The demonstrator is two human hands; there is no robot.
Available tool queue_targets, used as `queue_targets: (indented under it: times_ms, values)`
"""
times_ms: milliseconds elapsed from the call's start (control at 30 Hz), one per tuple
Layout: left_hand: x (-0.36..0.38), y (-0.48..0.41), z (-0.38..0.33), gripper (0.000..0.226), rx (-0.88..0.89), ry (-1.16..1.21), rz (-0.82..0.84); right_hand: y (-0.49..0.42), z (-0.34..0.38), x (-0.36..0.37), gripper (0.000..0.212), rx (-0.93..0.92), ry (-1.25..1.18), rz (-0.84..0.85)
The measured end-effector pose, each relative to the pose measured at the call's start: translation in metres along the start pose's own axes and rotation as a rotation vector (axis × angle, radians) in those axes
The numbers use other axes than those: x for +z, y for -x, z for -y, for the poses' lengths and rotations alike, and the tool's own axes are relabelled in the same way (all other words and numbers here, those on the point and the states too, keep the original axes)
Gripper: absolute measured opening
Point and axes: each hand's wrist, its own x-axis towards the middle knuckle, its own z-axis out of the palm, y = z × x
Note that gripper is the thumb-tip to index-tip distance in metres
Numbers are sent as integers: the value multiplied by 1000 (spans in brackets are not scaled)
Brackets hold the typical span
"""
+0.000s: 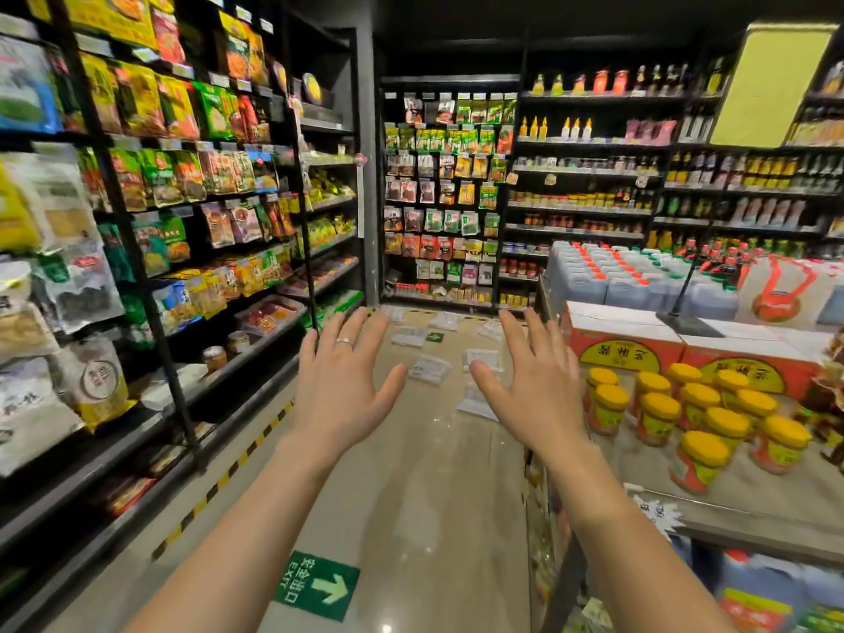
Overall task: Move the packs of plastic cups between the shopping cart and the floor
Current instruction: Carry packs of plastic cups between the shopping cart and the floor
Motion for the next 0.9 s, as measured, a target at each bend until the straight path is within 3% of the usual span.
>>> queue_targets:
  times_ms: [433, 900]
  values:
    - [106, -120, 15, 76, 14, 34, 25, -117, -35, 84, 71, 10, 17, 11]
    - [249, -332, 120, 72, 96, 203, 19, -332, -2, 220, 72, 123, 123, -25]
